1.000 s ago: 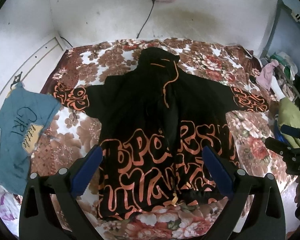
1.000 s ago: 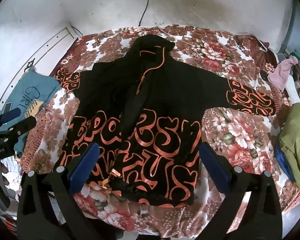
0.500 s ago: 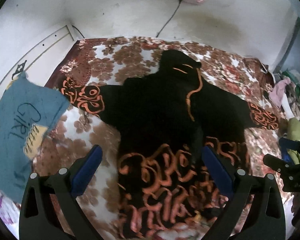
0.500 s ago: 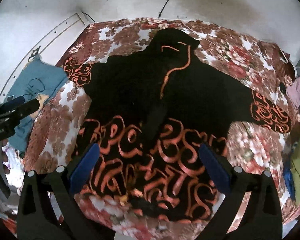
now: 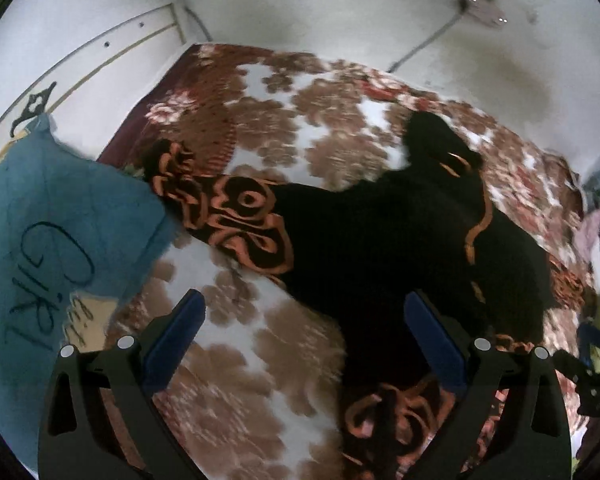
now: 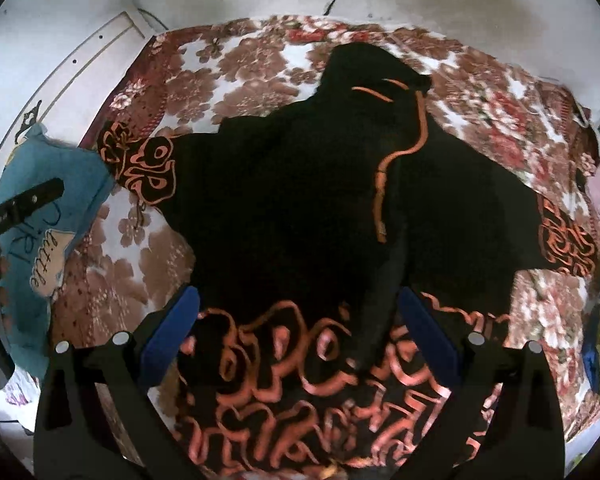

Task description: Fold large clothes

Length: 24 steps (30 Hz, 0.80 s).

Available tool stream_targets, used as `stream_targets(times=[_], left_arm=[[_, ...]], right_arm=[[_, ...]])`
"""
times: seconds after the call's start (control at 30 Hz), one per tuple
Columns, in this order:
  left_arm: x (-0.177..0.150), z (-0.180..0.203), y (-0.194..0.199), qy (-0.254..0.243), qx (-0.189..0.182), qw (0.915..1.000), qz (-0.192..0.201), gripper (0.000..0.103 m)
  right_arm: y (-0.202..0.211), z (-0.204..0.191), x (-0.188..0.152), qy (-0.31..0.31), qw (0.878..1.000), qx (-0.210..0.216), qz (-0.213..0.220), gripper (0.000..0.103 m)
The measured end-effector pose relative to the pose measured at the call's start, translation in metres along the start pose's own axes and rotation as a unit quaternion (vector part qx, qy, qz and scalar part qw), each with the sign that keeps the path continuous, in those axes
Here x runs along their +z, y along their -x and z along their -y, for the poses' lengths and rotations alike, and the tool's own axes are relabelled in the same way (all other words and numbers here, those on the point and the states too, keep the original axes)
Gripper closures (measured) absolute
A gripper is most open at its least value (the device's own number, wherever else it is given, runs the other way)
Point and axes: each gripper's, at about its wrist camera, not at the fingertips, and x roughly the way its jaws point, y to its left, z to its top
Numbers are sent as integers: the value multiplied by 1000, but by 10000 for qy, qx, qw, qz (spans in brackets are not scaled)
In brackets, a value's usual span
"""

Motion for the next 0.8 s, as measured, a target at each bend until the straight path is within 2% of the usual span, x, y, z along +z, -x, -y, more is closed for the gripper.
stream_targets(times=[0.17,0.23,0.47,0.67,0.8], left_arm=[[32,-57,-48,283,46,9996,-41,5],[43,-86,-71,586,42,9982,-89,5],[61,-164,-141,1132,67,9935,-73,5],[81,-198,-180,1214,56,9925,122,5],[91,-217,-204,1602,-369,9861,239,7]], right_arm=[[-50,-29,24,50,9998,73,-184,5],[-72,-42,32,145,9996,71,-242,5],[-155,-77,44,598,9970,-40,-488,5],[-220,-95,38,961,9940,-8,-518,5],[-241,-103,30,1186,9920,-81,-424,5]])
